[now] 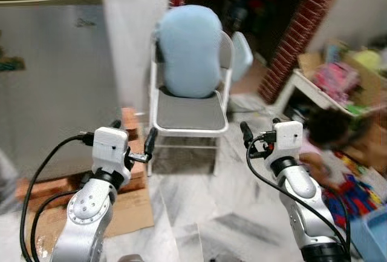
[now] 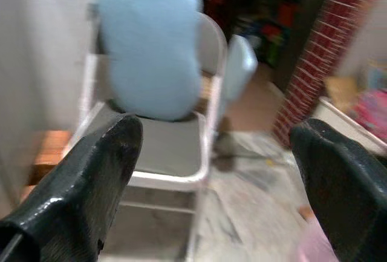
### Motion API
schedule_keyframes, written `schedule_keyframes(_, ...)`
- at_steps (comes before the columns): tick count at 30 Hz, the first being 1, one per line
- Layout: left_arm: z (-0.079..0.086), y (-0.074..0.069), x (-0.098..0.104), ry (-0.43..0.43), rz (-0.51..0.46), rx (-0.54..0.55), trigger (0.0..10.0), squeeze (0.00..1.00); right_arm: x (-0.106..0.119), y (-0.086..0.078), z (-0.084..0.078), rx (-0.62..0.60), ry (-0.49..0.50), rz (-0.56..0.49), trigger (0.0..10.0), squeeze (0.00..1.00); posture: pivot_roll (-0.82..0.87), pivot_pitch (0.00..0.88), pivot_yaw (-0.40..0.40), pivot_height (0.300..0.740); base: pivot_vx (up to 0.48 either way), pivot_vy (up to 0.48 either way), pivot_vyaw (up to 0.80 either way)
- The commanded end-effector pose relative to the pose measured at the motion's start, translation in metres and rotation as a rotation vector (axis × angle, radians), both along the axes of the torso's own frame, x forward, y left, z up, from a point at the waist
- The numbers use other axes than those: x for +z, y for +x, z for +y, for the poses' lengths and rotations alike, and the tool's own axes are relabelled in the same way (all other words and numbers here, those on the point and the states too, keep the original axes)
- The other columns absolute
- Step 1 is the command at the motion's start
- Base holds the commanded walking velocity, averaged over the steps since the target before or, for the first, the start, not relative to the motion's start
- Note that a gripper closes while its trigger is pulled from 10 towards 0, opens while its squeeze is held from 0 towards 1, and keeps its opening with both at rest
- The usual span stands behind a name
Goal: Restocking fridge
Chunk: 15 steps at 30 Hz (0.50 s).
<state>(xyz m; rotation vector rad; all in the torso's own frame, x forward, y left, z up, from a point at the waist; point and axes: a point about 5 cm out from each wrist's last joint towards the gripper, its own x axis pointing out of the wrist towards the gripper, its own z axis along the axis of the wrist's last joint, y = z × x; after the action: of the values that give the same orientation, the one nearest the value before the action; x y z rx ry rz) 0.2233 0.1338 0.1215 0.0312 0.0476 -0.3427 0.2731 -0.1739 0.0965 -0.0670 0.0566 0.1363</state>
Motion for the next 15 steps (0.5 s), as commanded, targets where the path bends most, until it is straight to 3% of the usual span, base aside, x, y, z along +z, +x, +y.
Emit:
schedule_keyframes(1, -0.0128, -0.0059, -0.0003, -0.023, 0.021, -0.086, 10.0, 0.00, 0.0025, 0.0009, -0.0069, -0.026, -0.006, -0.003, 10.0, 0.00, 0.07, 0.000, -0.089, 0.740, 0.000, 0.476, -0.80)
schedule_keyframes(15, -0.0160, -0.0076, -0.0033, 0.000, 0.051, -0.149, 10.0, 0.00, 0.0030, 0.0045, -0.0039, -0.021, -0.003, 0.000, 10.0, 0.00, 0.07, 0.000, -0.093, 0.740, 0.000, 0.475, -0.80)
